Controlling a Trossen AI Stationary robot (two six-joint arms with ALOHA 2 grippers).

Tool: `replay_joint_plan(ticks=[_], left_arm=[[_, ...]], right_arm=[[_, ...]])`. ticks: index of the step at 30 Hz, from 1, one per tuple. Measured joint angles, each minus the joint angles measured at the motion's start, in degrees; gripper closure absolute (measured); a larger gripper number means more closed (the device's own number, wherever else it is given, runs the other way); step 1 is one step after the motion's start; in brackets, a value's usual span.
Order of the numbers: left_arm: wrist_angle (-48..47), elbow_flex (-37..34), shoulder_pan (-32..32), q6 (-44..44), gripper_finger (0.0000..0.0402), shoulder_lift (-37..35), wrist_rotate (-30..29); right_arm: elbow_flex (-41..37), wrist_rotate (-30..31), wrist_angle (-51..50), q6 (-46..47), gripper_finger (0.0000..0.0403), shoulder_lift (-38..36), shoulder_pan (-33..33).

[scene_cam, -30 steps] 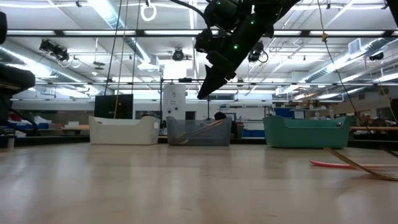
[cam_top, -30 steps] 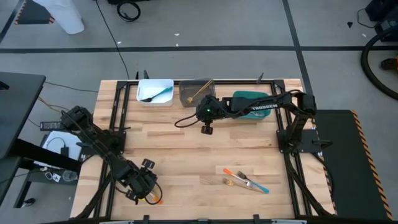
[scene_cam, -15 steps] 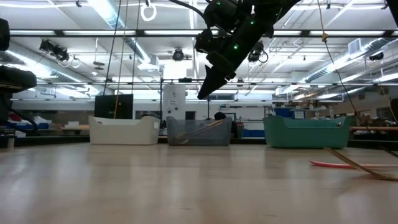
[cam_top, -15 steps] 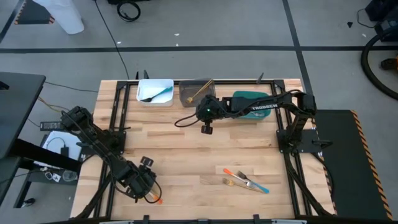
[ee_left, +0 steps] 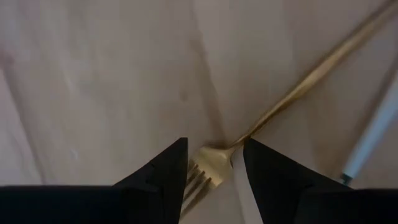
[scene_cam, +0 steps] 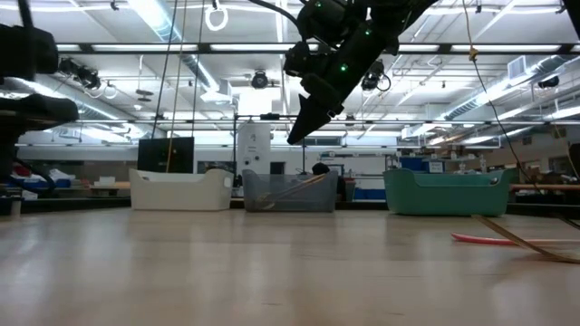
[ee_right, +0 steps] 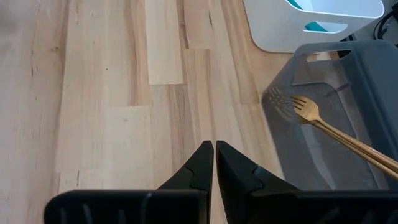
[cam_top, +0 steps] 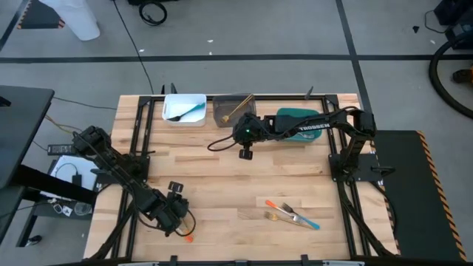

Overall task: Sort silverware by color (type)
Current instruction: Put the gold fork into the black bin

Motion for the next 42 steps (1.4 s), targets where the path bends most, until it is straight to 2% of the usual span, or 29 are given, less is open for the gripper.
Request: replay_joint_plan(ticks=[3,5,10,17,22,28,36,42], left_arm=[[0.28,0.00,0.95,1.13,0.0238,0.00,0.83],[0.96,0.00,0.68,6.47,0.0238,-0.04,2.64],[0.96,0.02,-0.06,19.71,0.0238,-0.07,2.15],[2.78,0.00,1.54,26.94,0.0238,-0.07,2.38],[3.04,1.51,1.61,26.81,0.0238,-0.07,3.15],[-1.03,4.15,1.61,24.11,0.0238,-0.07,3.18],[1.25,4.13,1.20,26.10,0.0238,-0.07,3.89],[4.38,0.64,1.22,26.23,0.0238,-0.04,6.01]], right_arm=[[0.00,0.00,-0.02,0.00,0.0373,0.00,0.04],[0.00,-0.02,0.00,0.02,0.0373,0.00,0.04],[0.00,-0.02,0.50,0.02,0.0373,0.00,0.04],[0.00,-0.04,0.77,0.04,0.0373,0.00,0.21],[0.00,-0.04,1.07,0.04,0.0373,0.00,0.32],[0.00,-0.04,1.18,0.00,0.0373,0.00,0.32],[0.00,-0.04,1.29,-0.01,0.0373,0.00,0.32],[0.00,-0.04,1.28,0.02,0.0373,0.00,0.32]])
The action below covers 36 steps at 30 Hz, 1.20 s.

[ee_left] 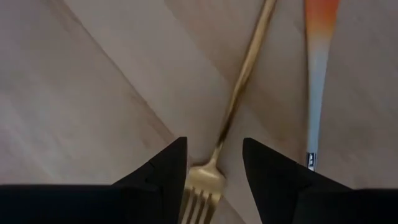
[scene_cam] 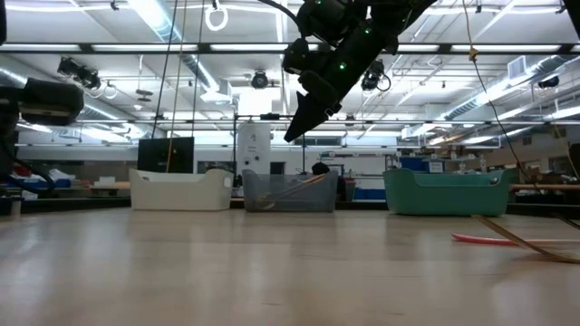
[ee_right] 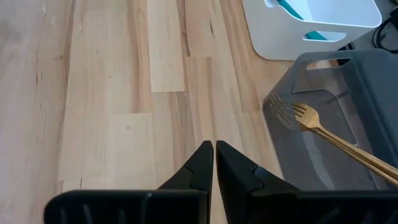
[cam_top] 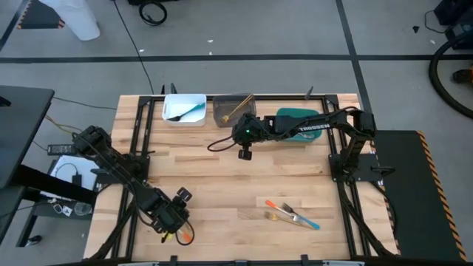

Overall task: Sort silverware by color (type)
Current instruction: Put the gold fork into the black bin

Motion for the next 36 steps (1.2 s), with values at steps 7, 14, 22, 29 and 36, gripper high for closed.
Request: replay_joint_plan(ticks=[7,14,22,29,36], left_arm=[[2.58,-0.28,0.39,2.69,0.0263,0.73,-0.46],[2.81,-0.02,0.37,3.19,0.0300,4.24,1.48],[1.90,-0.05,0.33,5.45,0.0364,4.69,1.98],[-0.31,-0.02,0.78,6.84,0.0387,4.42,-0.19],[-9.88,0.50,1.22,5.41,0.0387,1.41,-16.61]], right_arm=[[0.00,0.00,0.01,0.00,0.0373,0.00,0.00],[0.00,0.00,0.15,0.02,0.0373,0.00,0.04],[0.00,-0.02,0.16,0.04,0.0373,0.00,0.04],[0.00,-0.02,0.16,0.31,0.0373,0.00,0.15],[0.00,0.03,0.16,-0.01,0.0373,0.00,1.18]])
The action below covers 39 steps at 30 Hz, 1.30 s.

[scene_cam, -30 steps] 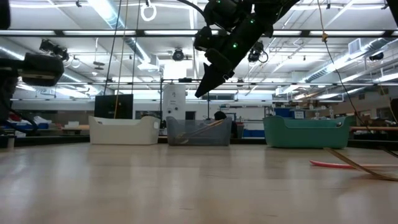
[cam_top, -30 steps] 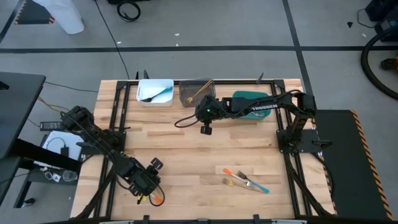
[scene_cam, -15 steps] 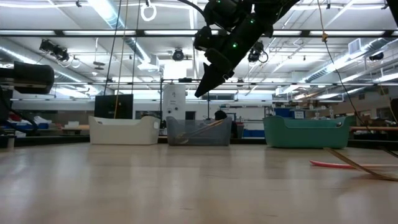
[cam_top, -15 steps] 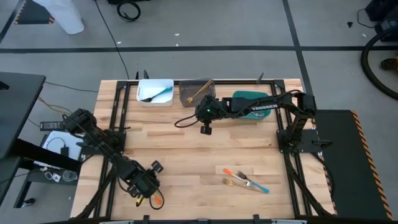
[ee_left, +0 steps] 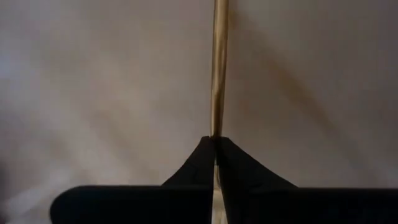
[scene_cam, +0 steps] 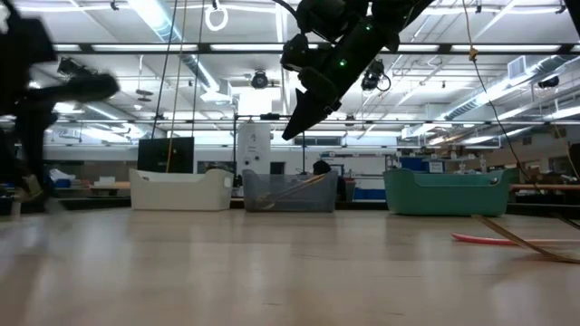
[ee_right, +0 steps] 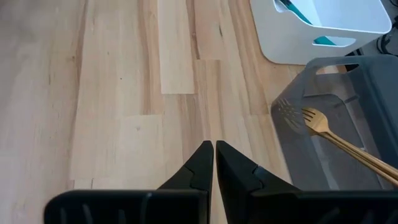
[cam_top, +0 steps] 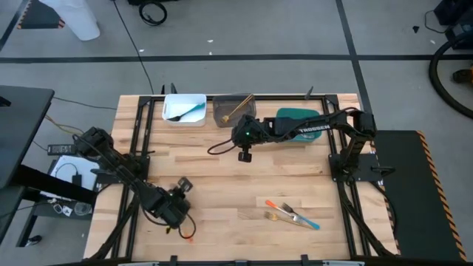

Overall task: Sort silverware by color (type)
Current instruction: Put the gold fork into the black bin

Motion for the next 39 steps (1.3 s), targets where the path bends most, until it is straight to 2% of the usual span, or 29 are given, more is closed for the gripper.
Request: replay_joint_plan(ticks=[3,6,12,17,21,28,35,39], left_arm=[[-4.85,1.03,0.09,-1.82,0.0388,-0.86,-7.29],[-6.44,0.94,1.86,-3.90,0.0388,-0.84,-10.47],[-6.41,1.03,10.63,-9.15,0.0389,-0.92,-12.25],[-4.22,1.05,19.18,-7.34,0.0388,-0.95,-12.90],[-0.10,1.08,24.83,-4.04,0.0388,-0.97,-14.23],[6.74,1.12,31.02,1.51,0.0387,-1.04,-19.47],[15.62,1.14,36.71,1.55,0.0386,-1.06,-19.03],[21.37,1.14,40.60,3.62,0.0386,-1.06,-11.66]], right_arm=[[0.00,0.13,0.00,-0.04,0.0373,0.00,0.26],[0.00,-0.28,-0.03,-0.15,0.0373,-0.14,0.50],[1.09,3.82,0.07,-2.93,0.0373,-0.37,2.46],[1.14,9.01,0.07,-7.06,0.0367,-0.39,5.24],[1.14,11.08,0.06,-8.74,0.0343,-0.39,6.13],[1.14,16.66,-0.51,-9.24,0.0278,-2.07,6.25],[1.18,15.29,-1.03,-10.49,0.0236,-3.94,6.23],[1.18,16.07,-3.12,-12.70,0.0233,-3.91,6.27]])
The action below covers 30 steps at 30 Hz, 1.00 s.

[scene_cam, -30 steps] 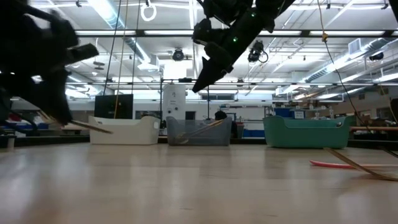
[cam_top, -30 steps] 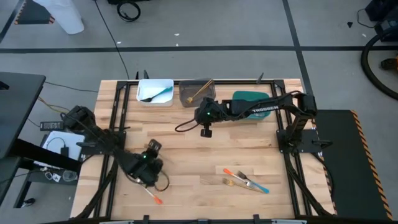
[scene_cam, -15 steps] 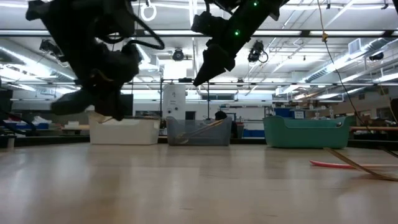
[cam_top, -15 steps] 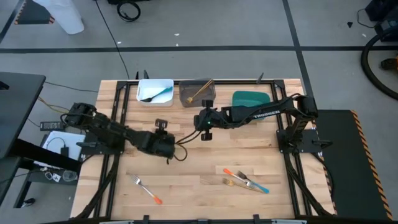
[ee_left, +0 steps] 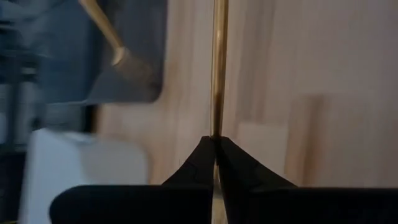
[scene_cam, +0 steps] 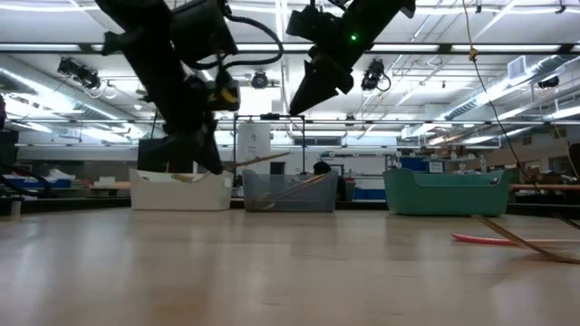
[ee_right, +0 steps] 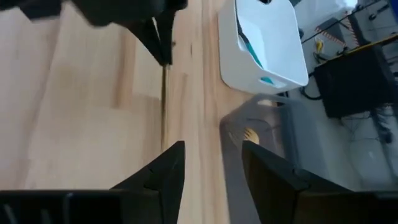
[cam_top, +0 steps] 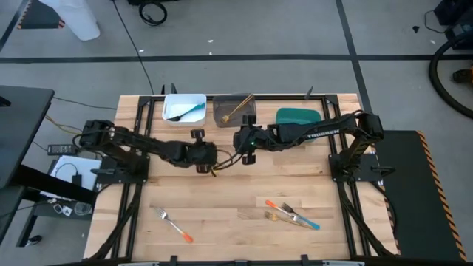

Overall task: Sort silverware by color (type)
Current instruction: Put the gold fork into the black bin

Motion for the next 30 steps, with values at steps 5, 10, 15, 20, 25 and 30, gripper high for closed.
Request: replay_joint_plan(ticks=[5,10,15,20,25,30], left_arm=[[6.57,0.00,5.86,2.55,0.0386,0.00,13.22],[11.97,0.00,11.35,2.67,0.0386,0.00,26.27],[14.79,0.00,16.87,1.77,0.0386,0.00,38.53],[17.88,0.00,22.59,-3.20,0.0386,0.00,50.33],[22.27,0.01,26.75,-8.97,0.0386,0.00,60.87],[25.71,0.04,28.42,-15.23,0.0385,0.00,66.88]], right_arm=[[0.00,5.53,-2.32,-1.42,0.0240,-0.49,0.96],[0.00,11.00,-6.12,-3.31,0.0243,-0.61,2.28],[0.00,15.51,-8.85,-5.09,0.0243,-1.20,3.50],[0.00,17.01,-10.48,-7.34,0.0243,-2.34,4.41],[0.00,16.67,-9.79,-12.96,0.0243,-2.82,5.95],[0.00,13.58,-7.64,-18.63,0.0244,-2.82,6.79]])
